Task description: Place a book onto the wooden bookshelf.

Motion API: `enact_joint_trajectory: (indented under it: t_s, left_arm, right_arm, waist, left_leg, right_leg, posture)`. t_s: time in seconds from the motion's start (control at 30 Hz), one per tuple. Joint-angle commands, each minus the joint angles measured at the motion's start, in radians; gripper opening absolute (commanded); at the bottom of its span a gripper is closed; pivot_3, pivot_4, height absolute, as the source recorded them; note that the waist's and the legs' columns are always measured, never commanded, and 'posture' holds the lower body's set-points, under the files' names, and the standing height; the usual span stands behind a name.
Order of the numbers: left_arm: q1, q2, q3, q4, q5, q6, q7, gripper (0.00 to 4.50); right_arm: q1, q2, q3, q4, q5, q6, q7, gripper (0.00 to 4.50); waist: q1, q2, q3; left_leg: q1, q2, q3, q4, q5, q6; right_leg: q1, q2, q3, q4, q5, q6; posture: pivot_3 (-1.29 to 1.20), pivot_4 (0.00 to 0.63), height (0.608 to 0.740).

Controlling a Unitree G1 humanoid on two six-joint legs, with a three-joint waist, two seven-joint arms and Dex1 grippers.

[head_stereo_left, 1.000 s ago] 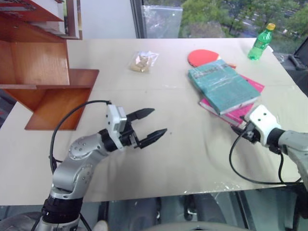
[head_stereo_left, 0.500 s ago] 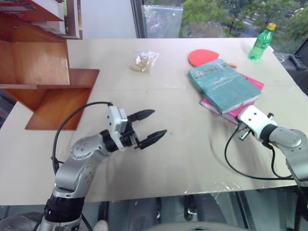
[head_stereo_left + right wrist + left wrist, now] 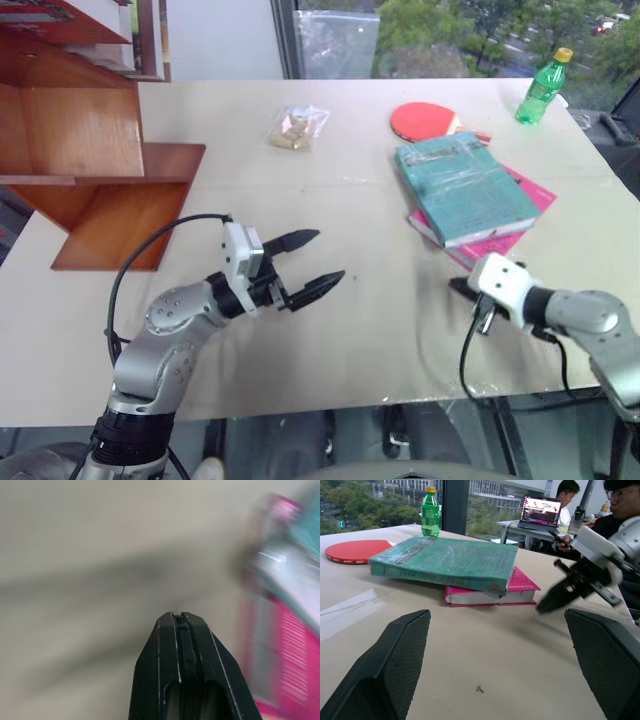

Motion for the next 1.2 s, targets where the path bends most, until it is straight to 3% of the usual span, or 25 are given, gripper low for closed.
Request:
enact_joint_trajectory:
  t_s: [0.03,0.17,0.27,0.43,0.47,0.5,0.7,0.9,1.07,1.2]
  left_arm:
    - [-0.001,0.009,0.018,-0.025,-0.006,-0.016,-0.010,4.50]
    - [-0.012,0.020,0.025,-0.004,-0.006,-0.015,-0.026,4.50]
    - [-0.029,0.017,0.022,0.015,-0.008,-0.011,-0.030,4.50]
    - [-0.048,0.009,0.000,0.033,-0.002,-0.013,-0.041,4.50]
    - [-0.050,0.008,-0.001,0.035,0.000,-0.014,-0.042,4.50]
    - [-0.054,0.006,-0.003,0.038,0.001,-0.015,-0.044,4.50]
    - [-0.064,-0.008,-0.016,0.047,0.008,-0.020,-0.049,4.50]
    - [-0.055,-0.020,-0.020,0.031,0.021,-0.025,-0.031,4.50]
    - [-0.018,-0.015,-0.004,-0.001,0.018,-0.026,-0.014,4.50]
    - [0.008,-0.013,0.006,-0.019,0.020,-0.028,-0.001,4.50]
  right_arm:
    - [0.014,0.010,0.024,-0.129,0.047,0.008,0.027,0.02]
    - [0.027,0.024,0.034,-0.206,0.059,0.034,0.007,0.02]
    - [0.002,0.071,-0.045,-0.214,0.149,0.133,-0.029,0.02]
    - [-0.097,0.122,-0.203,-0.170,0.216,0.225,-0.125,1.56]
    - [-0.120,0.127,-0.225,-0.156,0.228,0.252,-0.142,2.11]
    - [-0.171,0.143,-0.253,-0.115,0.224,0.287,-0.187,2.11]
    - [-0.557,0.177,-0.272,0.274,0.166,0.383,-0.357,2.11]
    - [-0.901,0.163,-0.192,0.998,0.000,0.157,-0.437,2.11]
    - [-1.095,0.183,-0.183,1.463,-0.030,-0.072,-0.357,2.11]
    - [-1.109,0.193,-0.154,1.638,-0.058,-0.131,-0.236,2.11]
  waist:
    - [0.000,0.000,0.000]
    - [0.001,0.000,0.000]
    - [0.001,0.000,0.000]
    - [0.001,0.000,0.000]
    - [0.001,0.000,0.000]
    - [0.000,0.000,0.000]
    - [-0.003,0.002,0.001]
    - [-0.002,0.002,0.001]
    - [-0.007,0.002,0.002]
    - [-0.016,0.002,0.002]
  left_leg:
    - [0.000,0.000,0.000,0.000,0.000,0.000]
    - [0.000,0.000,-0.001,0.000,0.000,0.000]
    - [-0.001,0.000,-0.001,0.000,0.000,0.000]
    - [-0.001,0.000,-0.001,0.001,0.000,0.000]
    - [-0.001,0.000,-0.001,0.001,0.000,0.000]
    - [-0.001,0.000,-0.002,0.001,0.000,0.000]
    - [0.000,-0.001,0.001,0.001,0.000,0.000]
    - [-0.004,-0.002,0.001,0.000,0.000,0.000]
    - [-0.012,-0.003,0.003,0.000,0.000,0.000]
    - [-0.012,-0.001,0.004,-0.002,0.001,0.000]
  right_leg:
    - [0.000,0.000,0.000,0.000,0.000,0.000]
    - [0.000,0.000,-0.001,0.000,0.000,0.000]
    - [0.000,0.000,-0.001,0.000,0.000,0.000]
    - [0.000,0.000,-0.001,0.000,0.000,0.000]
    - [0.000,0.000,-0.001,0.000,0.000,0.000]
    - [0.000,0.000,-0.002,0.000,0.000,-0.001]
    - [-0.001,0.000,0.000,0.002,0.002,-0.004]
    - [-0.003,0.000,-0.001,0.001,0.003,-0.005]
    - [-0.012,-0.001,0.001,0.002,0.003,-0.004]
    - [-0.012,0.000,0.001,0.000,0.003,-0.004]
  posture:
    - [0.00,0.150,0.740]
    - [0.00,0.150,0.740]
    - [0.00,0.150,0.740]
    - [0.00,0.150,0.740]
    - [0.00,0.150,0.740]
    - [0.00,0.150,0.740]
    - [0.00,0.150,0.740]
    - [0.00,0.150,0.740]
    - [0.00,0.150,0.740]
    - [0.00,0.150,0.740]
